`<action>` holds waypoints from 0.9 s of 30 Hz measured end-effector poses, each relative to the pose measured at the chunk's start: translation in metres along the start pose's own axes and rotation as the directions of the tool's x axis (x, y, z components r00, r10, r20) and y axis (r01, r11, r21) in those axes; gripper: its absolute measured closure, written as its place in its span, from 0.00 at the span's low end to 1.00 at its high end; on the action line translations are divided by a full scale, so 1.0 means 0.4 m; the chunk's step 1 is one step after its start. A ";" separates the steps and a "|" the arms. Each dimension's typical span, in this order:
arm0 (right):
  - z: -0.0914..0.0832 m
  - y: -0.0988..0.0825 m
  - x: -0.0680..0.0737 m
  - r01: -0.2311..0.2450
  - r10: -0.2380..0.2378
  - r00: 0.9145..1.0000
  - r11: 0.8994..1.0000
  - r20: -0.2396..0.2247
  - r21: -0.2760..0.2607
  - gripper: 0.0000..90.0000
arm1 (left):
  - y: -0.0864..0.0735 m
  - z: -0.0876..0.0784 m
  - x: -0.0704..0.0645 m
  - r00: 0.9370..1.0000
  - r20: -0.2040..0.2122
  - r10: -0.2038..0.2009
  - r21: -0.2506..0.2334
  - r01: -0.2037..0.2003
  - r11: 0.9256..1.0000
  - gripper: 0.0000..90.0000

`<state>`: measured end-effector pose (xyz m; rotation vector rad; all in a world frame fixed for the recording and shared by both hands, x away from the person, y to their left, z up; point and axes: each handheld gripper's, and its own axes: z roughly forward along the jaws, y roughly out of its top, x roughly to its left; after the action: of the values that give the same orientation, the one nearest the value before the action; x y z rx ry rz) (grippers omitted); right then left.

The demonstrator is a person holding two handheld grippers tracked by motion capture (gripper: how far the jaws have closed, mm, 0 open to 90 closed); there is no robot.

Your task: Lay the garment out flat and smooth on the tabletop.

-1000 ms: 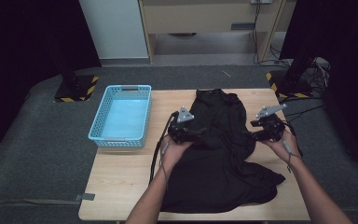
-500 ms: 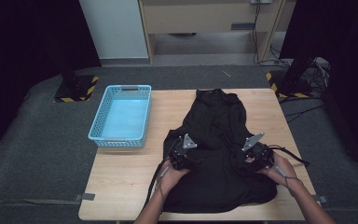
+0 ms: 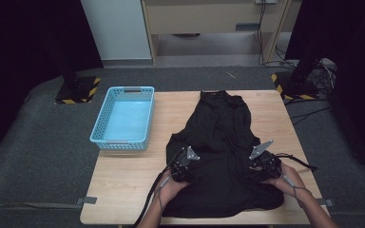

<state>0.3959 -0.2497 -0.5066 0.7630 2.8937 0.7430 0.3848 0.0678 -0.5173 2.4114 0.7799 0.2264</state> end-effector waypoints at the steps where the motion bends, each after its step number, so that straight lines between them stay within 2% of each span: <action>1: 0.000 0.000 0.000 0.000 0.000 1.000 1.000 0.000 0.000 0.42 | -0.006 -0.003 -0.008 1.000 0.000 0.000 -0.005 0.000 1.000 0.26; 7: -0.011 -0.031 0.049 0.020 -0.020 1.000 1.000 -0.004 -0.015 0.42 | -0.053 -0.031 -0.058 1.000 0.016 0.017 -0.034 -0.016 0.999 0.27; 10: -0.019 -0.051 0.079 0.023 -0.023 1.000 1.000 -0.012 -0.020 0.41 | -0.078 -0.049 -0.081 0.999 0.032 0.036 -0.041 -0.034 0.999 0.28; 12: -0.029 -0.067 0.103 0.043 -0.043 0.999 0.999 -0.028 -0.003 0.39 | -0.097 -0.062 -0.096 0.998 0.055 0.037 -0.052 -0.034 0.998 0.28; 14: -0.032 -0.069 0.109 0.053 -0.052 0.998 0.999 -0.036 0.013 0.39 | -0.100 -0.065 -0.097 0.998 0.063 0.028 -0.056 -0.025 0.998 0.27; 16: -0.041 -0.068 0.114 0.068 -0.068 0.997 0.997 -0.020 0.029 0.37 | -0.097 -0.068 -0.093 0.998 0.065 0.021 -0.073 -0.016 0.997 0.26; 17: -0.047 -0.066 0.112 0.076 -0.076 0.997 0.997 -0.011 0.012 0.37 | -0.092 -0.069 -0.088 0.998 0.052 0.026 -0.086 -0.022 0.996 0.25; 20: -0.063 -0.045 0.089 0.056 -0.055 0.998 0.997 0.029 -0.043 0.36 | -0.063 -0.064 -0.061 1.000 0.010 0.025 -0.116 -0.023 0.993 0.21; 21: -0.066 -0.024 0.064 0.037 -0.033 0.998 0.996 0.044 -0.077 0.35 | -0.037 -0.059 -0.039 1.000 -0.020 0.016 -0.145 -0.019 0.989 0.19; 23: -0.064 -0.013 0.051 0.024 -0.019 0.998 0.996 0.054 -0.089 0.34 | -0.024 -0.056 -0.028 0.999 -0.032 0.015 -0.160 -0.020 0.987 0.19; 24: -0.055 0.011 0.024 -0.002 0.009 0.998 0.994 0.065 -0.107 0.34 | -0.010 -0.051 -0.017 0.999 -0.046 0.013 -0.172 -0.020 0.985 0.19; 25: -0.055 0.011 0.024 -0.002 0.009 0.998 0.994 0.065 -0.107 0.34 | 0.004 -0.045 -0.005 0.999 -0.050 0.011 -0.175 -0.019 0.984 0.19; 27: -0.040 0.033 -0.004 -0.026 0.035 0.997 0.992 0.068 -0.121 0.34 | 0.032 -0.029 0.019 0.998 -0.063 0.015 -0.163 -0.025 0.986 0.18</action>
<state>0.4003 -0.2473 -0.4863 0.8044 2.7518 0.8666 0.3933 0.0696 -0.5006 2.2670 0.7353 0.3599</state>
